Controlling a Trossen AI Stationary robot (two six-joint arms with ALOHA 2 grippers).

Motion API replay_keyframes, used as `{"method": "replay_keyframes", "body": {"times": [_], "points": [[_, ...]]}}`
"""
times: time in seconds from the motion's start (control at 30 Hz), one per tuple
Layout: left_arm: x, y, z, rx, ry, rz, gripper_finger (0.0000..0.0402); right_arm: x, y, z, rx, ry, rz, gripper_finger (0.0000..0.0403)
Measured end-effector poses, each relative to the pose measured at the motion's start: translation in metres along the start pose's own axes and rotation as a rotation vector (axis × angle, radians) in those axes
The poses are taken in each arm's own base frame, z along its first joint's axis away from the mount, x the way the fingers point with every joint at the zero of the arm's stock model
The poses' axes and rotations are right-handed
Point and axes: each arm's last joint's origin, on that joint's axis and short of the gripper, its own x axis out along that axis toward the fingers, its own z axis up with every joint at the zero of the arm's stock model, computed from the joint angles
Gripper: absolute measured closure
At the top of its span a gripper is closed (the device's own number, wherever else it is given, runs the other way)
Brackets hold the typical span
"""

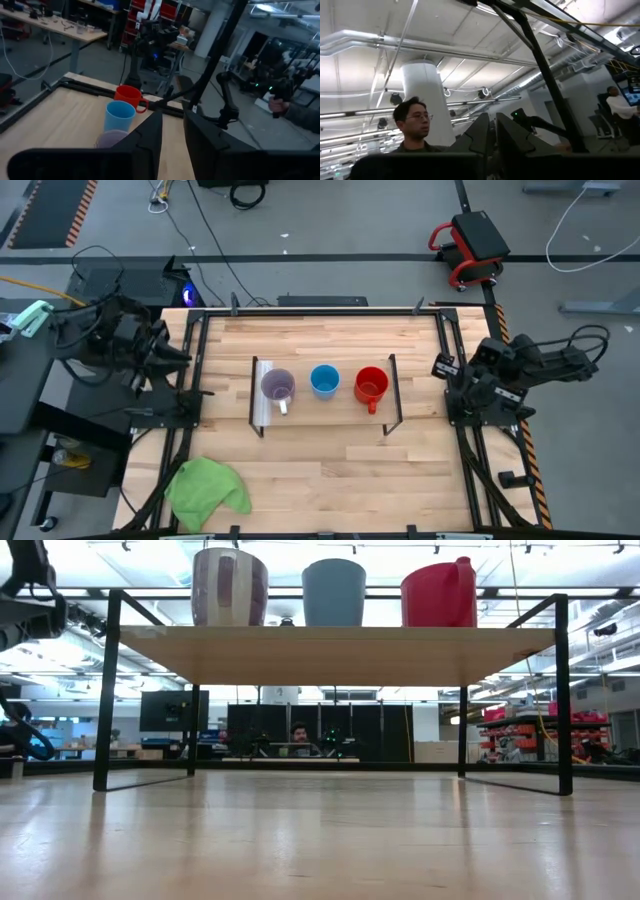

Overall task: Stack small to large cups/mugs on shelf
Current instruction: Return to Home Position

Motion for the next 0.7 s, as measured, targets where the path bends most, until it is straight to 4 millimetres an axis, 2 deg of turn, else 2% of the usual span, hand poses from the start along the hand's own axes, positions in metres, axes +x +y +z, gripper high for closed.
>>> {"method": "replay_keyframes", "body": {"times": [0.17, 0.27, 0.33, 0.43, 0.53, 0.6, 0.63, 0.7], "points": [[-0.002, 0.004, 0.002, -0.138, -0.009, 0.002, 0.0311, 0.0, 0.0, 0.0, -0.021, -0.009, -0.011, 0.0364], [0.0, 0.002, 0.001, -0.08, -0.025, 0.032, 0.0316, 0.0, 0.0, 0.001, -0.013, -0.012, -0.014, 0.0364], [-0.001, -0.001, 0.003, -0.054, -0.003, -0.033, 0.0319, 0.0, 0.0, 0.001, -0.001, -0.012, -0.014, 0.0364], [-0.003, -0.011, 0.013, -0.035, 0.022, -0.314, 0.0321, 0.0, 0.0, 0.001, -0.001, -0.012, -0.015, 0.0364], [-0.012, -0.029, 0.026, 0.109, -0.073, -0.825, 0.032, 0.0, -0.001, 0.001, -0.005, -0.032, -0.039, 0.0364], [-0.018, -0.039, 0.027, 0.256, -0.163, -1.154, 0.0318, 0.0, -0.001, 0.001, -0.005, -0.033, -0.041, 0.0364], [-0.02, -0.041, 0.024, 0.294, -0.161, -1.233, 0.0316, 0.0, -0.001, 0.001, -0.005, -0.033, -0.04, 0.0364], [-0.017, -0.04, 0.019, 0.274, -0.072, -1.185, 0.0313, 0.0, -0.001, 0.001, -0.003, -0.024, -0.029, 0.0364]]}}
